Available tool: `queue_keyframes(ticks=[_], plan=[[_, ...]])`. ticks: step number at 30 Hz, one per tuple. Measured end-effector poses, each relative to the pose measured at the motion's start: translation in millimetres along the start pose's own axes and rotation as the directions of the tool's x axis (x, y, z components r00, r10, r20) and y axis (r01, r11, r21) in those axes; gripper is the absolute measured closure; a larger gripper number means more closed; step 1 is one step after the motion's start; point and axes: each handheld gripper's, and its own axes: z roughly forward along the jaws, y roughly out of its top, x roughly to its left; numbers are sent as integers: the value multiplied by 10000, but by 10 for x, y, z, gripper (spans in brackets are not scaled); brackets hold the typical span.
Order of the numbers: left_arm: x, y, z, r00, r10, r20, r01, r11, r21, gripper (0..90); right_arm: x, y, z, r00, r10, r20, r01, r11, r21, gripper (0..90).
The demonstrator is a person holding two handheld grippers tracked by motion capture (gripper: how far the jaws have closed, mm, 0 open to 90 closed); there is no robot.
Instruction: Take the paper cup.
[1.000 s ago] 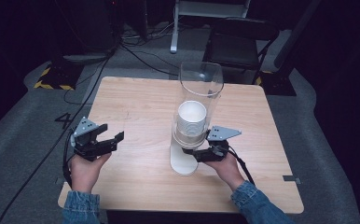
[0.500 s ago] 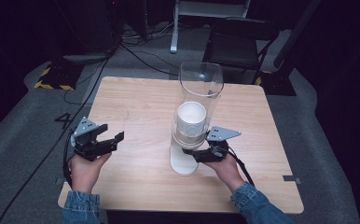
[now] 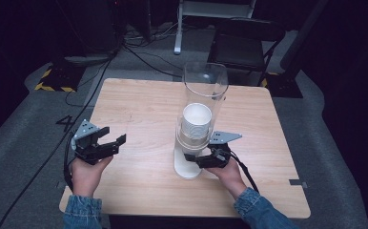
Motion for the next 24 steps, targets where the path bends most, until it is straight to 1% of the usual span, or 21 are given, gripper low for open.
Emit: queue_keyframes(ticks=[2,3,10,12,16,21,24], plan=[[7,-2,0,10000,-36,-19,36,10000,-11,274,16,-14,5,9995,-274,150,273,9996,53,326],[10,-4,2,10000,-35,-9,35,10000,-18,274,16,-19,7,9993,-330,191,327,9994,146,326],[4,-5,7,10000,-14,-15,14,10000,53,274,-8,-85,16,9989,-383,285,375,9988,303,323],[4,-6,12,10000,-16,1,16,10000,85,274,-10,-109,23,9980,-515,367,500,9979,410,323],[9,-8,21,10000,-30,5,30,9999,108,274,-19,-149,31,9975,-576,401,554,9969,554,323],[16,-8,25,10000,-40,22,40,10000,59,275,-18,-182,42,9985,-422,344,394,9963,769,323],[22,-5,36,10000,-55,26,55,10000,64,275,-6,-208,47,9977,-577,343,545,9944,901,323]])
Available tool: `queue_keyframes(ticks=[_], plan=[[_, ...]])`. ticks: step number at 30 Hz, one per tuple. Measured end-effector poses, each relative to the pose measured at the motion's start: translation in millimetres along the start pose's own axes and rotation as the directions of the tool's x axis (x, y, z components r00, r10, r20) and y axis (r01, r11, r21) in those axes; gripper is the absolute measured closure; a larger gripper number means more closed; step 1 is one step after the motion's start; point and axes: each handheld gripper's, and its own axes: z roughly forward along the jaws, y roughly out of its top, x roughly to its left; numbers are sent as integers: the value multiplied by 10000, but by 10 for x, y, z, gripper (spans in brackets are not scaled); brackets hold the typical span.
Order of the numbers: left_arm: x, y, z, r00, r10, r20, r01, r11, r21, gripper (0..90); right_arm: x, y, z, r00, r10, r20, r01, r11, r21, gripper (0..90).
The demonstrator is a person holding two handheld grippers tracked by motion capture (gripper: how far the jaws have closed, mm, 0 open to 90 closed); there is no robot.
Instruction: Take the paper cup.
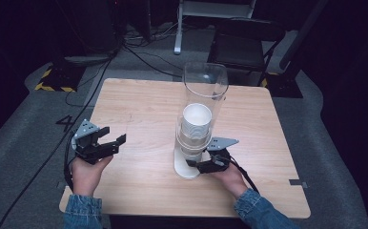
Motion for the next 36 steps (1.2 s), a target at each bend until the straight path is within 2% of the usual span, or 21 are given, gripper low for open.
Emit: queue_keyframes(ticks=[9,14,19,29,35,36], plan=[[0,18,58,9999,23,102,-24,10000,66,275,46,-61,-20,9988,-280,403,271,9994,227,323],[-3,36,117,9998,-24,207,23,10000,83,276,48,-71,-64,9990,-210,405,184,9979,625,325],[-10,54,162,9996,-26,298,22,9999,124,276,62,-95,-91,9979,-415,495,367,9949,938,326],[-6,84,239,9988,-111,485,105,9999,130,278,18,-165,-234,9972,-271,692,182,9919,1254,325],[-10,116,290,9985,-144,520,136,9998,152,280,-42,-194,-356,9942,-254,1042,104,9897,1425,326],[-14,123,301,9984,-126,548,118,9998,144,280,-101,-208,-426,9895,-418,1381,206,9883,1512,326]])
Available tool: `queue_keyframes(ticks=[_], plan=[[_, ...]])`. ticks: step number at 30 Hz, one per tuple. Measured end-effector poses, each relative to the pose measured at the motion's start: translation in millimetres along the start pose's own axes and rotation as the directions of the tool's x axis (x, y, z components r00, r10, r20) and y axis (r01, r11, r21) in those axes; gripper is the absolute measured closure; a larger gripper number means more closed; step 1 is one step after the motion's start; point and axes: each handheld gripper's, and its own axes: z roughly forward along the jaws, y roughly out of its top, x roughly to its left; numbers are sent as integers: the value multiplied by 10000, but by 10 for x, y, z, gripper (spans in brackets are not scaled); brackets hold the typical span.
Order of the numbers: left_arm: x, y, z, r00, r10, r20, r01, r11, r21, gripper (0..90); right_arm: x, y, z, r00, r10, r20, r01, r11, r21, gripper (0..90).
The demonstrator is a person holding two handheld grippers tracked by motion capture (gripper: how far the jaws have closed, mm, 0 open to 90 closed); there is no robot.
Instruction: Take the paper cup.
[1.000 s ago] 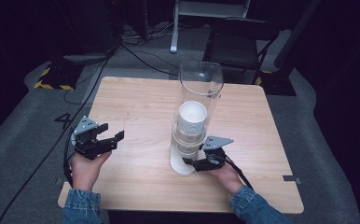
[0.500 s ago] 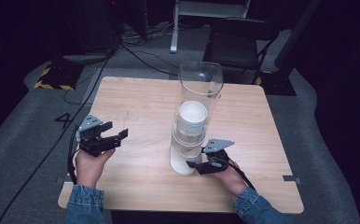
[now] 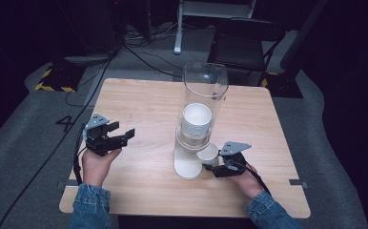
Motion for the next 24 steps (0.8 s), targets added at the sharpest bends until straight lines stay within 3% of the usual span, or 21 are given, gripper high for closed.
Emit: queue_keyframes(ticks=[7,11,15,16,17,18,22,24], plan=[[-19,17,61,9999,113,23,-113,9999,121,281,-226,-57,-190,9963,623,585,-599,9973,-429,325],[-25,11,44,10000,81,-9,-81,9999,119,281,-329,-67,-269,9900,1031,960,-960,9925,-760,324],[-21,-4,20,10000,64,-73,-63,9999,114,281,-482,-94,-383,9654,2136,1497,-1931,9711,-1403,321],[-22,-8,14,10000,48,-83,-47,9999,131,281,-517,-101,-413,9601,2244,1672,-1976,9667,-1625,320],[-22,-8,14,10000,48,-83,-47,9999,131,281,-517,-101,-413,9601,2244,1672,-1976,9667,-1625,320],[-17,-20,0,9999,67,-126,-65,9999,148,281,-561,-109,-452,9553,2169,2008,-1797,9656,-1879,319],[-13,-41,-26,9997,52,-220,-49,9999,124,281,-638,-122,-470,9455,2384,2216,-1947,9599,-2016,319],[-13,-62,-51,9996,20,-294,-14,9998,195,281,-697,-138,-453,9335,2623,2445,-2160,9556,-2007,317]])
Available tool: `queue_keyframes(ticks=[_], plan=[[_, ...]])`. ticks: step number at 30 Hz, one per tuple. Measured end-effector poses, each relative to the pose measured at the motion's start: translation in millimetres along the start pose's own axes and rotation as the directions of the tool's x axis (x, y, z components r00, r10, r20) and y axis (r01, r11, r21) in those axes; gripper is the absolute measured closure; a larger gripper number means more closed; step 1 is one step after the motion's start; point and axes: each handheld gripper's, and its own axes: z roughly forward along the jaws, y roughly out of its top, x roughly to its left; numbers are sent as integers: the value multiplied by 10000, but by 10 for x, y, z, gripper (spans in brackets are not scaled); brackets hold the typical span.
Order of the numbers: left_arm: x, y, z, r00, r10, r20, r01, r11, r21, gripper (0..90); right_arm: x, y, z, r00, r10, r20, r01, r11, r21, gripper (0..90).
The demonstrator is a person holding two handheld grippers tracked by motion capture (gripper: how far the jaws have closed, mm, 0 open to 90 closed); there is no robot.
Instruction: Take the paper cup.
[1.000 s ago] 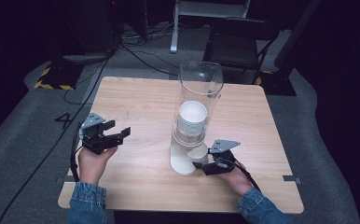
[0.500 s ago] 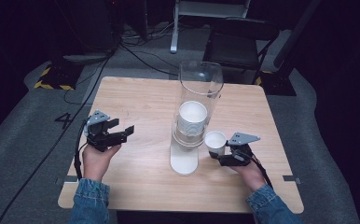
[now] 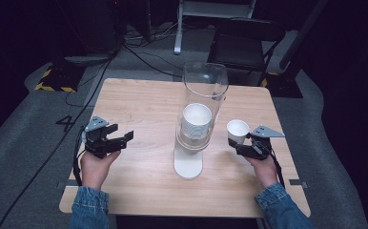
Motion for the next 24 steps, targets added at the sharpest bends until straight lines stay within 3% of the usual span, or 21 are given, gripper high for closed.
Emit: queue_keyframes(ticks=[1,3,8,18,24], plan=[[0,0,0,10000,0,0,0,10000,0,282,0,0,0,10000,0,0,0,10000,0,317],[-16,-23,-4,10000,-23,-33,23,10000,85,282,-51,-10,47,9989,180,427,-191,9995,258,317],[-46,-62,-12,9999,94,-103,-91,9996,253,283,-149,-48,143,9961,650,599,-667,9974,268,316],[-32,-130,-83,9995,1,-324,10,9994,336,282,-194,-110,336,9971,-25,756,2,9995,303,312],[-29,-146,-97,9994,-23,-345,35,9994,349,282,-217,-140,392,9979,111,642,-136,9992,388,311]])
